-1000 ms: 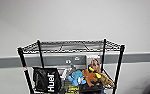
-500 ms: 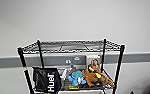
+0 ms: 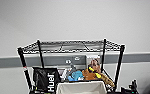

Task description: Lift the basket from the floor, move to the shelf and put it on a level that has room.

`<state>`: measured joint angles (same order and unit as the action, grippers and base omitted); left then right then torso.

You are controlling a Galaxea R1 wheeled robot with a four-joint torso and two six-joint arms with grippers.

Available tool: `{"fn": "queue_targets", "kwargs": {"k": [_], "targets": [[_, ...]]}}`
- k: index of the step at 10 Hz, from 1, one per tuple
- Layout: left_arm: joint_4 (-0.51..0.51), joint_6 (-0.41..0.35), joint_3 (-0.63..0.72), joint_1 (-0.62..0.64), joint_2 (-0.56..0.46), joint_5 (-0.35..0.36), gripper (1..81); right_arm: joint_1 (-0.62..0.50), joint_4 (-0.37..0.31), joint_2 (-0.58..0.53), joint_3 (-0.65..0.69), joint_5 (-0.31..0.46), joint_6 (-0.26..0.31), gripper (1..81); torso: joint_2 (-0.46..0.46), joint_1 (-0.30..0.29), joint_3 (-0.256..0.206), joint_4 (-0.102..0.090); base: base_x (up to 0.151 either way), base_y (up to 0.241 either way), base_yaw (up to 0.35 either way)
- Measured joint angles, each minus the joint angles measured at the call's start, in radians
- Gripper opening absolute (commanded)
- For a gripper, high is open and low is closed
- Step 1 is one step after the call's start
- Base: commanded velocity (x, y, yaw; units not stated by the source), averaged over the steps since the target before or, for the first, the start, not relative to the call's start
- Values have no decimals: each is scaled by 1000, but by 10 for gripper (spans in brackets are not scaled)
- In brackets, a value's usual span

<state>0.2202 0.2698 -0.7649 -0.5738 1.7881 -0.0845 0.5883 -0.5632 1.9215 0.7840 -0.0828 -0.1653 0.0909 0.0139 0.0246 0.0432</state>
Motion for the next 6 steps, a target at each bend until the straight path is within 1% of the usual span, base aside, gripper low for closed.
{"fn": "queue_targets", "kwargs": {"k": [6], "targets": [[0, 160, 91, 250, -58, -106, 10, -212, -143, -66, -72, 67, -1, 10, 0, 0, 0, 0, 0, 0, 0]]}}
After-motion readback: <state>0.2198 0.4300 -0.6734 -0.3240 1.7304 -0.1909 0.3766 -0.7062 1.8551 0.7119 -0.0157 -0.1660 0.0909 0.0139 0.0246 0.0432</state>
